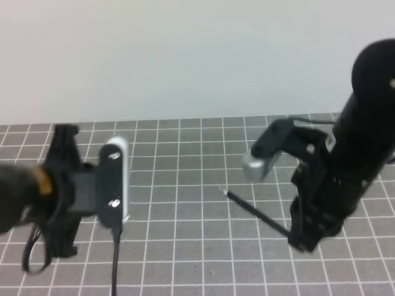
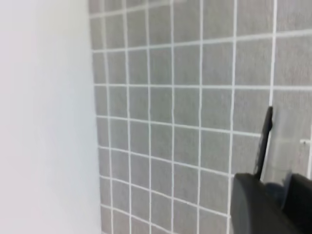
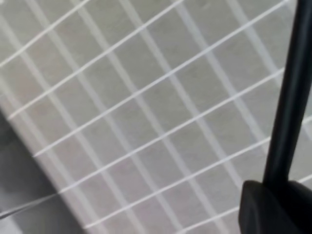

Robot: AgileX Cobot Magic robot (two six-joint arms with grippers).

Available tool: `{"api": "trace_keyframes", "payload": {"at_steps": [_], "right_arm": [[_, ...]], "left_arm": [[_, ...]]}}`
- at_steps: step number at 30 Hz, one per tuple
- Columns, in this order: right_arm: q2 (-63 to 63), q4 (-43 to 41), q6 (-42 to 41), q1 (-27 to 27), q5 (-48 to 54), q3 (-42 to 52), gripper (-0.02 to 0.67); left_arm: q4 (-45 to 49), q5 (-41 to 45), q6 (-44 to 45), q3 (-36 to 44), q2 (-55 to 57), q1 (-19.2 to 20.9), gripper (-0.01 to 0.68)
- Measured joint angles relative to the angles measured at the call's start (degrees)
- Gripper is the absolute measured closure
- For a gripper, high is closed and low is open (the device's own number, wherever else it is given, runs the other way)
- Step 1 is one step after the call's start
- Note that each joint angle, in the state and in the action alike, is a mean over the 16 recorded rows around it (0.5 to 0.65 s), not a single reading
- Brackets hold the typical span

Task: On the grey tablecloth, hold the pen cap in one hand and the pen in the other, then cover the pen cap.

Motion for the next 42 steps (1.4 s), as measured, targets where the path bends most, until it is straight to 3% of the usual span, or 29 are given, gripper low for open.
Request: {"api": "trace_keyframes", "payload": {"at_steps": [10,18,28,42], "right_arm": [[-4.51,4.63,0.15,5.84,-0.37,8.94,0.582],[-4.91,6.47,1.60,10.78,0.00,11.25,0.587],[-4.95,8.51,3.86,13.85,0.37,11.37,0.591],[-4.95,9.24,3.64,14.09,-0.37,11.43,0.582]], "left_arm": [[-1.02,-18.81,5.12,19.23,-12.38,-0.76,0.591],[2.02,-29.05,7.52,28.45,-18.48,-6.40,0.606],[5.84,-33.36,7.63,31.53,-20.55,-14.17,0.606],[7.45,-34.63,7.56,31.79,-20.36,-16.96,0.601]]}}
